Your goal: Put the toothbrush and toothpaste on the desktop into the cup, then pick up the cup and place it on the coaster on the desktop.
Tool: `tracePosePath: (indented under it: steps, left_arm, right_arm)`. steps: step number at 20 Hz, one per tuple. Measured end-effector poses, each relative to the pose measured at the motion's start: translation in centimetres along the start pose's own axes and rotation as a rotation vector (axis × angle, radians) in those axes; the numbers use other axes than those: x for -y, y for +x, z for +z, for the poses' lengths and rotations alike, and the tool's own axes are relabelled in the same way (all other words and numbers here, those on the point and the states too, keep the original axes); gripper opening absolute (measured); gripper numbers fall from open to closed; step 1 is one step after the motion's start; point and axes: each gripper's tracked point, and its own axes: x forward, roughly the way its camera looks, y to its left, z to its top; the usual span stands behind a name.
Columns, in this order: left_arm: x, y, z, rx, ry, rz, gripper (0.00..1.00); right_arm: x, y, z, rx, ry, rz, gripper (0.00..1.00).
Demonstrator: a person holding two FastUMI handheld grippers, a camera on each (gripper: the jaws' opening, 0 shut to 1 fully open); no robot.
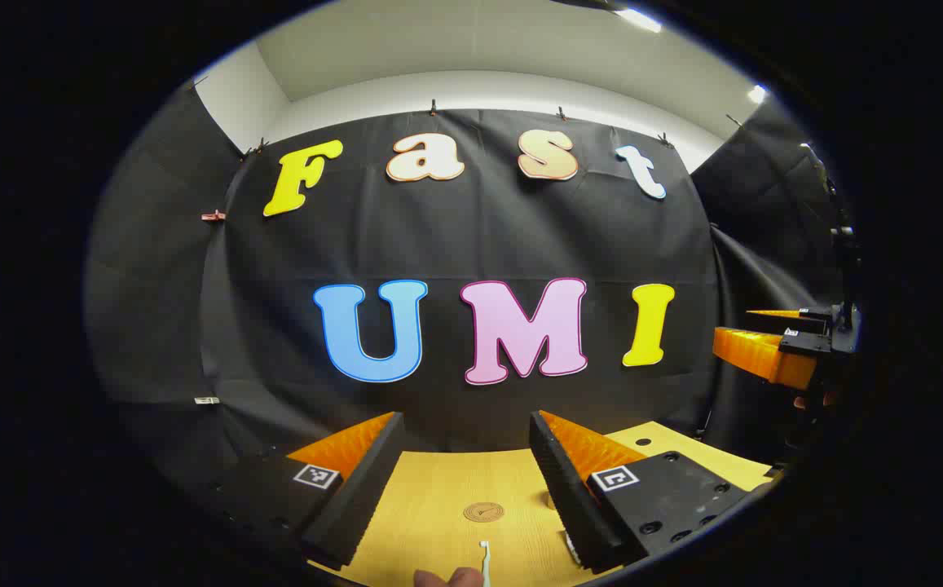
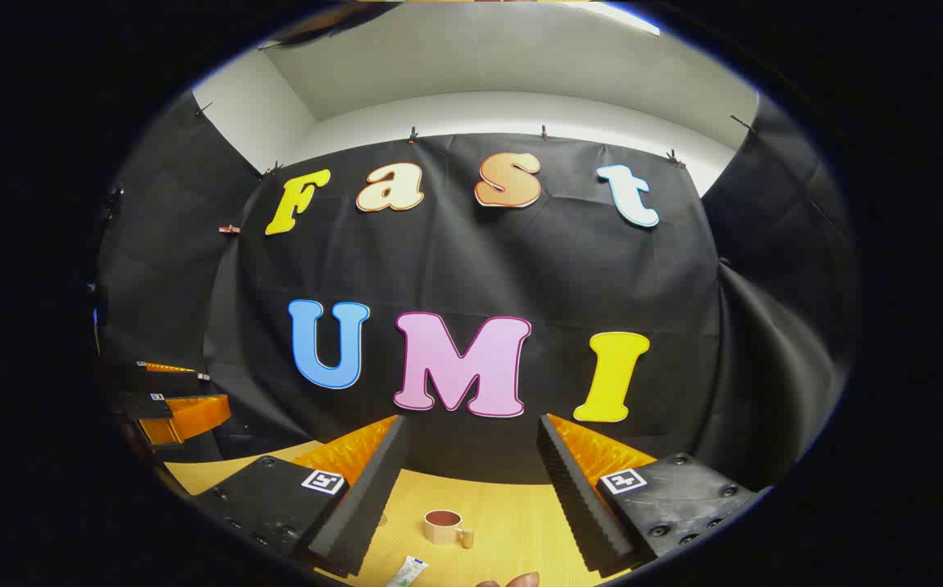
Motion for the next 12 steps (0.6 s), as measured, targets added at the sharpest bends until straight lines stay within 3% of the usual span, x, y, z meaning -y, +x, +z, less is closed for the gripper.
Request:
tracePosePath:
  steps: [12]
  left_arm:
    - [0.09, -0.01, 0.24, 0.003, 0.003, 0.009, 0.96]
  right_arm:
    - [-0.77, 0.49, 1.09, 0.028, -0.022, 0.034, 0.96]
